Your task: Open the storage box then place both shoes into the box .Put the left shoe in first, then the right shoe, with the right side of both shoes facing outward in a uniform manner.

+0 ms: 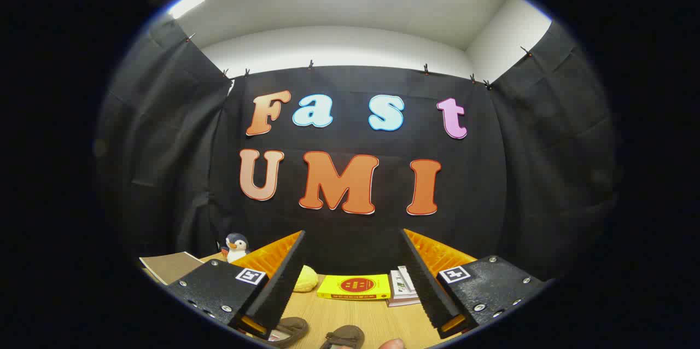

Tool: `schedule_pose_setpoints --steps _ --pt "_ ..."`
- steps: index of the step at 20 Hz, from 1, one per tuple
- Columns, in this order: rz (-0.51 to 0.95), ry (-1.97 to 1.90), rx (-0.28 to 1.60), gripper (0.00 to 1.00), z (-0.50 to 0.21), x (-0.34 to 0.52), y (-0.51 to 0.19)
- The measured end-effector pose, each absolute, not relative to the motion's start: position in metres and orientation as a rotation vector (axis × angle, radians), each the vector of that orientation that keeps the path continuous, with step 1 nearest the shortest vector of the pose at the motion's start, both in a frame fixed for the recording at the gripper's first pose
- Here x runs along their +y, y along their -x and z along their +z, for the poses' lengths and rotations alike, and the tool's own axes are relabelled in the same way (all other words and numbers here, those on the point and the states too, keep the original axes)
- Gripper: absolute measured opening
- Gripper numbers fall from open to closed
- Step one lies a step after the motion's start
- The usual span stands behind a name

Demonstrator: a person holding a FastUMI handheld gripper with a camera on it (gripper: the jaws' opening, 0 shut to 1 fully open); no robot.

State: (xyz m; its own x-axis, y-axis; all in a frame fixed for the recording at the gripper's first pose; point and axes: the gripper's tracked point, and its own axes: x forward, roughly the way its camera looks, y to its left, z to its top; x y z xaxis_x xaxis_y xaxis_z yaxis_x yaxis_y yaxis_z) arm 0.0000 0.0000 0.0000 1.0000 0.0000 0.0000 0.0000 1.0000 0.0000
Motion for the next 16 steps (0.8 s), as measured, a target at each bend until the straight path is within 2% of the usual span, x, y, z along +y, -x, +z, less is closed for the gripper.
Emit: schedule_pose_setpoints --steps 16 --pt "0.072 -0.036 -0.019 0.99 0.02 0.018 -0.006"
